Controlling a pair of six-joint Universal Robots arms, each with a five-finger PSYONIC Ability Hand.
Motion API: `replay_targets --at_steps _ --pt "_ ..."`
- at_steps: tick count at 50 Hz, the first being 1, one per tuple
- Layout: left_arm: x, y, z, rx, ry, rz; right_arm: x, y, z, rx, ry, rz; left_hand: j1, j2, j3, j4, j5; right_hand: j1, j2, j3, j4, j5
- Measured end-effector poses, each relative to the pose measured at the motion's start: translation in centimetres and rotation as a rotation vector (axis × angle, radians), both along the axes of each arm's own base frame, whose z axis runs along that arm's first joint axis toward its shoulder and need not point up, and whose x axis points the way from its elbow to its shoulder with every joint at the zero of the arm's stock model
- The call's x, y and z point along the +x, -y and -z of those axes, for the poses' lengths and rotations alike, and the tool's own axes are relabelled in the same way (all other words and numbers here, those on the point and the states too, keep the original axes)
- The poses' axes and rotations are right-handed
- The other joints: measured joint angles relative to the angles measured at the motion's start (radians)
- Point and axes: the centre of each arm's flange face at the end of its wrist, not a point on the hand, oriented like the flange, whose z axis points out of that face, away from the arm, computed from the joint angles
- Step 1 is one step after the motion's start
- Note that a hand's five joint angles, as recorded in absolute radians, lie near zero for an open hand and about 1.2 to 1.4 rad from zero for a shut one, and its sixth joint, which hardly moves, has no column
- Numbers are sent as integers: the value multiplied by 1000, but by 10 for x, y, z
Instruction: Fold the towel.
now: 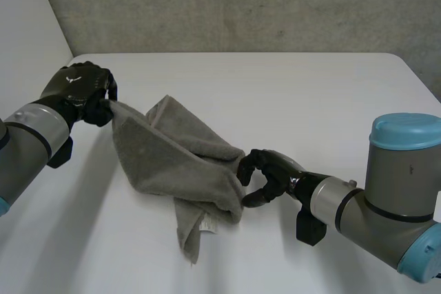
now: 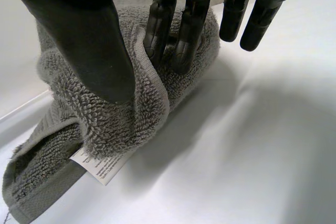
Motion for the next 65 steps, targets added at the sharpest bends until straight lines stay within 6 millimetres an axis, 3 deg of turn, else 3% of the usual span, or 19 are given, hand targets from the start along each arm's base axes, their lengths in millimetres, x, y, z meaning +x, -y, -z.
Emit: replay_targets --at_steps 15,21,24,29,34,39,54,61,65 --pt "2 -2 6 23 3 -3 12 -4 18 24 -10 -30 9 10 0 0 12 59 38 0 0 64" --pt "2 -2 6 21 2 -4 14 -12 27 49 -19 -43 22 24 0 0 33 443 417 0 0 449" --pt "2 -3 4 15 0 -1 14 -13 25 51 -12 -44 22 24 0 0 33 477 436 0 0 493" --pt "2 -7 -3 4 -5 9 9 -6 -2 9 37 -32 22 24 0 0 33 477 436 0 0 493" --pt "3 -19 -8 10 -7 30 -12 9 -48 -68 117 -22 22 24 0 0 33 477 436 0 0 493" --pt "3 -29 -7 28 -9 56 -26 11 -62 -70 146 -55 23 28 0 0 37 477 436 0 0 494" --pt "-3 -32 19 111 1 87 -16 2 -3 6 33 -101 23 28 0 0 37 478 436 0 0 495" --pt "-10 -28 41 178 19 107 -8 1 8 -1 21 -115 23 28 0 0 37 479 436 0 0 495" --pt "-19 -18 43 169 20 123 0 16 -3 -74 26 -112 23 28 0 0 38 479 436 0 0 495"
